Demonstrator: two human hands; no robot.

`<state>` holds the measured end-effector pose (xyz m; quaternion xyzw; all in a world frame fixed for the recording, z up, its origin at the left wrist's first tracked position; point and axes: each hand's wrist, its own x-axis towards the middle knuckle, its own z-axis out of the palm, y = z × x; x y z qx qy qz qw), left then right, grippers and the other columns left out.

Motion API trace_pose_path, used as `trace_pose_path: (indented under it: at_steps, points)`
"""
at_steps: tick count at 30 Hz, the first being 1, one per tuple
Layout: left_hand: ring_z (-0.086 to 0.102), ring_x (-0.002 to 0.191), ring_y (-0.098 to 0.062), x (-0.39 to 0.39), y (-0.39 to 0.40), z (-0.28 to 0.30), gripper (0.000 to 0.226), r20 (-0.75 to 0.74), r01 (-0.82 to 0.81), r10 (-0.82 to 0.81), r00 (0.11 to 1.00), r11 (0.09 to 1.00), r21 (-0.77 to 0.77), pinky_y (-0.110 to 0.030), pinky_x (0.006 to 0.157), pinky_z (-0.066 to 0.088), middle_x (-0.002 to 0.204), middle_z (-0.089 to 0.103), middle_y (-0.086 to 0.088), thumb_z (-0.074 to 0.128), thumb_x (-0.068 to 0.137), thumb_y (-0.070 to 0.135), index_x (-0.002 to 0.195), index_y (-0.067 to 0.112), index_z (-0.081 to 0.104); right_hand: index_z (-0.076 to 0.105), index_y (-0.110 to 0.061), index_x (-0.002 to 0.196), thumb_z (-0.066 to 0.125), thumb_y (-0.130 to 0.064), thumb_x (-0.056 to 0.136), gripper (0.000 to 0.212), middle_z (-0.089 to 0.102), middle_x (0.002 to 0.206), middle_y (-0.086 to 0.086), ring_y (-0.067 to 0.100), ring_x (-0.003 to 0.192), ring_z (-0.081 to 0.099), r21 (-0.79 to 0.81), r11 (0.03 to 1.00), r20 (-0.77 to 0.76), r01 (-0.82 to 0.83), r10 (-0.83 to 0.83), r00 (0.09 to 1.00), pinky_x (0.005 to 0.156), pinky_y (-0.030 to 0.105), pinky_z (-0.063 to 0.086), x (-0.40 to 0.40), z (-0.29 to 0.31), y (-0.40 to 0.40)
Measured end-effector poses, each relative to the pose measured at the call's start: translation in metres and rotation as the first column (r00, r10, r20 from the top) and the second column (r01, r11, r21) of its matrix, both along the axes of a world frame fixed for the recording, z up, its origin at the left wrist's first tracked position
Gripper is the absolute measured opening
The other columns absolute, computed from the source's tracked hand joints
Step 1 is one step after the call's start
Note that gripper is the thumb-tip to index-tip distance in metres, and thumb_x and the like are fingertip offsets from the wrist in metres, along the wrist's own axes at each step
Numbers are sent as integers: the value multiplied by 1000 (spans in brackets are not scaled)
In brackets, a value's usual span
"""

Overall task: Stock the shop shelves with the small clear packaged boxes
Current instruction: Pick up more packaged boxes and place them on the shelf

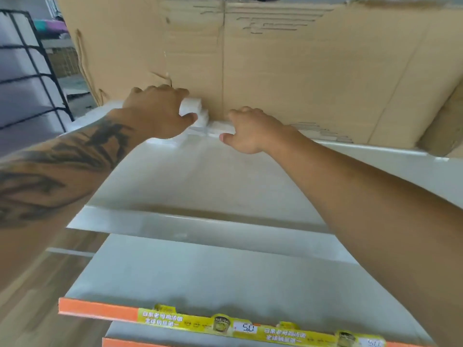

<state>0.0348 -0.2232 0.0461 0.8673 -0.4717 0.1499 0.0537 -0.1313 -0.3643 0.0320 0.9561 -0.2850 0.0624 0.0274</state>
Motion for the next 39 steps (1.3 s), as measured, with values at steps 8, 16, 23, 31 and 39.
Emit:
trace_pose_path:
  at_steps: [8,16,23,31,39]
  points:
    - [40,144,-30,43,-25,-16,63,-37,119,-118,992,992,32,-52,116,23,158,45,0,41,100,61,157,36,34,44,-13,141,51,-44,101,51,34,155,7,33,142,34,49,999,-6,7,-6,1000,111,46,38,28,-20,-18]
    - [48,133,-26,54,-27,-12,53,-133,231,-243,961,968,-98,-48,114,29,141,55,1,59,93,61,139,37,50,47,-14,124,64,-44,94,46,57,129,7,30,118,54,175,985,108,16,-35,994,94,42,49,30,-19,-21]
    - [54,123,-22,59,-14,-10,50,-112,296,-321,940,934,-199,-45,112,31,130,61,3,73,87,55,130,35,56,50,-19,131,72,-40,91,51,56,132,2,24,115,55,264,964,183,7,-57,981,91,35,48,27,-16,-20]
    - [52,105,-16,-12,30,-2,53,-155,317,-415,896,845,-432,-30,90,38,116,60,0,84,78,48,123,29,65,57,-29,130,77,-42,86,50,54,125,-5,18,115,54,275,959,429,-67,-60,901,86,28,41,-49,-3,12]
    - [54,99,-8,-173,86,-40,50,-136,370,-520,843,746,-554,-22,86,39,112,62,6,86,75,45,120,31,68,60,-30,132,79,-38,85,51,57,124,-3,13,113,57,173,979,611,-105,-23,791,97,21,40,-231,-23,80]
